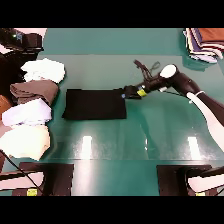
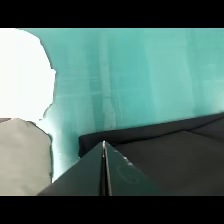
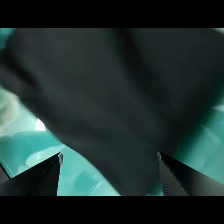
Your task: Fold the shirts.
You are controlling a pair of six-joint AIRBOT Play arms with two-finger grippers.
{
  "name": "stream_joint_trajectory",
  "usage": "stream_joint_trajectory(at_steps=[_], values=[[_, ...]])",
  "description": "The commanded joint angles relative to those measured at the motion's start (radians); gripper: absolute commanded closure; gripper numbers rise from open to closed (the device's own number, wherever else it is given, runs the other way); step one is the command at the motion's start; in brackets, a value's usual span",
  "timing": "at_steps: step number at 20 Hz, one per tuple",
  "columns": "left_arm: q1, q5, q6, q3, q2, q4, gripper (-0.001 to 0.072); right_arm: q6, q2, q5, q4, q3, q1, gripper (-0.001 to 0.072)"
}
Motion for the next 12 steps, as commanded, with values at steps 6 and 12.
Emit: stream_joint_trajectory(at_steps=[6,12], values=[[0.001,0.021,0.000,0.001,-0.002,-0.024,0.0683,-0.037,-0.183,-0.086,0.253,-0.032,0.032,0.0087],[0.001,0.018,0.000,0.001,-0.001,-0.024,0.0683,-0.038,-0.319,-0.093,0.258,0.179,0.142,0.0504]])
